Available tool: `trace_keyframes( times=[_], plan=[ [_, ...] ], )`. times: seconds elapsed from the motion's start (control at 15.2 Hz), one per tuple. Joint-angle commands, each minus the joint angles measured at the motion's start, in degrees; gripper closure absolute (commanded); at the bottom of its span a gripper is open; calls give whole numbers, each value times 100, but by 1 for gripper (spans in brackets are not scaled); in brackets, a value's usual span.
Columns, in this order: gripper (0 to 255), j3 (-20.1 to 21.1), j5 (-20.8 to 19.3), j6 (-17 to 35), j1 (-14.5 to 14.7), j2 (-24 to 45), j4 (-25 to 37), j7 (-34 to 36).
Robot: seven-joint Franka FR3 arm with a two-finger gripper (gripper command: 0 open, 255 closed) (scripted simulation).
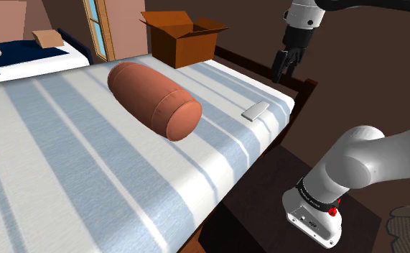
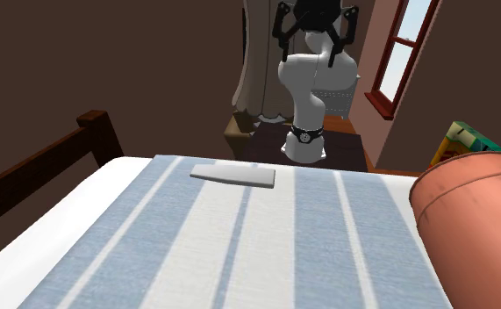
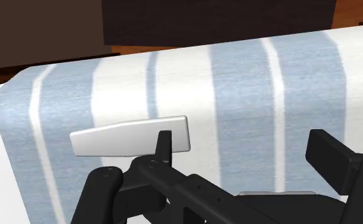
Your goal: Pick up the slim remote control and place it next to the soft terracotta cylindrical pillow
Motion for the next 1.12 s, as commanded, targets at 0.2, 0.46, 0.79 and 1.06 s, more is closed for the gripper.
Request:
trace_keyframes(
  times=[0.2, 0.46, 0.79, 1.06],
  plan=[
    [0, 95, 118, 604, -336, 379, -206, 909],
    [0, 188, 237, 1396, -780, 928, -409, 2082],
    [0, 234, 327, 2357, -1312, 1640, -588, 3501],
    [0, 220, 368, 3102, -1721, 2200, -706, 4603]
  ],
)
